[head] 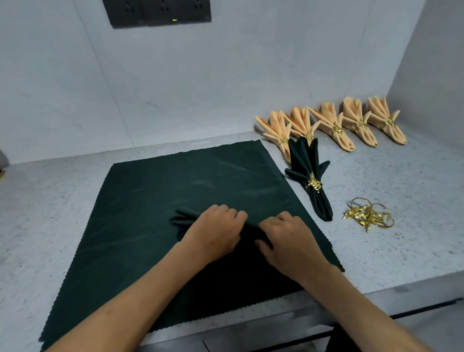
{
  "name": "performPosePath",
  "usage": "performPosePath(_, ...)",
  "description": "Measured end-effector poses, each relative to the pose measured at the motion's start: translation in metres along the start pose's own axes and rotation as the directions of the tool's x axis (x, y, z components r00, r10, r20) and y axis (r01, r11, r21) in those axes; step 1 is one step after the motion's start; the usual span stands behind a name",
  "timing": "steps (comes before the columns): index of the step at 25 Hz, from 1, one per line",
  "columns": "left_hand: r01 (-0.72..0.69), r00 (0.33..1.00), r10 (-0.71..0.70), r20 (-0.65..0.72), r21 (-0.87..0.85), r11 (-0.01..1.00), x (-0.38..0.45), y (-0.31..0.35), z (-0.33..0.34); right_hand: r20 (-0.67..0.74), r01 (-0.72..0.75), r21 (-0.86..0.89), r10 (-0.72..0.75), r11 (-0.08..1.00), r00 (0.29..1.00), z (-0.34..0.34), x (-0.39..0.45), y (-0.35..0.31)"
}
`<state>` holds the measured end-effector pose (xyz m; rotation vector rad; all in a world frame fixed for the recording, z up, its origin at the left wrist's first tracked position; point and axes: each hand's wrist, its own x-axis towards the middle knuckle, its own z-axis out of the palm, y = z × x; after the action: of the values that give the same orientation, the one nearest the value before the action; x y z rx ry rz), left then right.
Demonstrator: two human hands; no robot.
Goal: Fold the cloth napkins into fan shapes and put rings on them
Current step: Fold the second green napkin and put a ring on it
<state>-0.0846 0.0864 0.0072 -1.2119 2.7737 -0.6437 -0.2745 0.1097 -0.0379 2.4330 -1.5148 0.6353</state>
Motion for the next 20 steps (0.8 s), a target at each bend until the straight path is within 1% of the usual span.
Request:
performPosePath(1,0.0,1.0,0.0,0.003,0.027,1.0,0.003,-0.002,-0.001,-0.01,-0.002,-0.016,0.001,1.0,1.0,0.002,0.002,0.002)
performPosePath(2,-0.004,0.999,0.002,0.037,0.063,0.998,0.004,-0.002,-0.005,-0.017,-0.008,-0.015,0.008,1.0,1.0,0.004,0.004,0.005)
performPosePath(4,-0.023,0.989,0.006,0.148,0.116,0.993,0.003,-0.001,-0.011,-0.017,-0.024,0.007,0.024,1.0,1.0,0.007,0.004,0.015)
performPosePath(5,-0.03,0.987,0.013,0.161,0.106,0.994,0.001,0.0,-0.015,0.007,-0.016,0.021,0.015,1.0,1.0,0.006,0.003,0.019)
performPosePath(6,-0.022,0.988,0.012,0.153,0.067,0.997,0.0,0.001,-0.019,0.041,0.012,0.043,-0.014,0.999,0.999,0.002,0.001,0.024)
performPosePath(8,0.053,0.985,-0.034,0.17,-0.114,0.992,0.001,0.002,-0.025,0.114,0.042,0.145,-0.059,0.988,0.992,-0.017,-0.006,0.039)
performPosePath(9,0.11,0.976,-0.063,0.207,-0.221,0.969,0.001,0.001,-0.028,0.113,-0.009,0.21,-0.015,0.978,0.993,-0.031,-0.011,0.051)
performPosePath(10,0.156,0.968,-0.084,0.237,-0.305,0.939,0.001,-0.001,-0.03,0.08,-0.11,0.25,0.093,0.962,0.992,-0.042,-0.018,0.068)
performPosePath(11,0.178,0.964,-0.091,0.249,-0.358,0.917,0.001,-0.003,-0.032,0.029,-0.234,0.228,0.234,0.945,0.972,-0.053,-0.025,0.088)
performPosePath(12,0.189,0.962,-0.094,0.255,-0.38,0.905,0.001,-0.005,-0.033,-0.005,-0.365,0.147,0.369,0.92,0.929,-0.062,-0.033,0.113)
performPosePath(13,0.199,0.96,-0.099,0.264,-0.385,0.901,0.0,-0.006,-0.033,0.008,-0.483,0.045,0.483,0.874,0.875,-0.07,-0.04,0.133)
performPosePath(14,0.206,0.957,-0.103,0.272,-0.383,0.901,0.0,-0.006,-0.032,0.065,-0.561,-0.014,0.561,0.828,0.826,-0.076,-0.046,0.148)
performPosePath(15,0.211,0.954,-0.103,0.283,-0.384,0.899,0.0,-0.005,-0.032,0.125,-0.601,-0.015,0.598,0.799,0.791,-0.078,-0.051,0.156)
performPosePath(16,0.216,0.952,-0.105,0.289,-0.388,0.896,-0.001,-0.005,-0.032,0.151,-0.613,0.033,0.602,0.789,0.784,-0.078,-0.055,0.159)
performPosePath(18,0.224,0.949,-0.104,0.298,-0.402,0.888,-0.002,-0.003,-0.033,0.133,-0.608,0.132,0.594,0.783,0.793,-0.079,-0.059,0.155)
performPosePath(20,0.228,0.944,-0.098,0.316,-0.408,0.884,-0.005,-0.004,-0.035,0.145,-0.602,0.223,0.584,0.767,0.798,-0.081,-0.061,0.147)
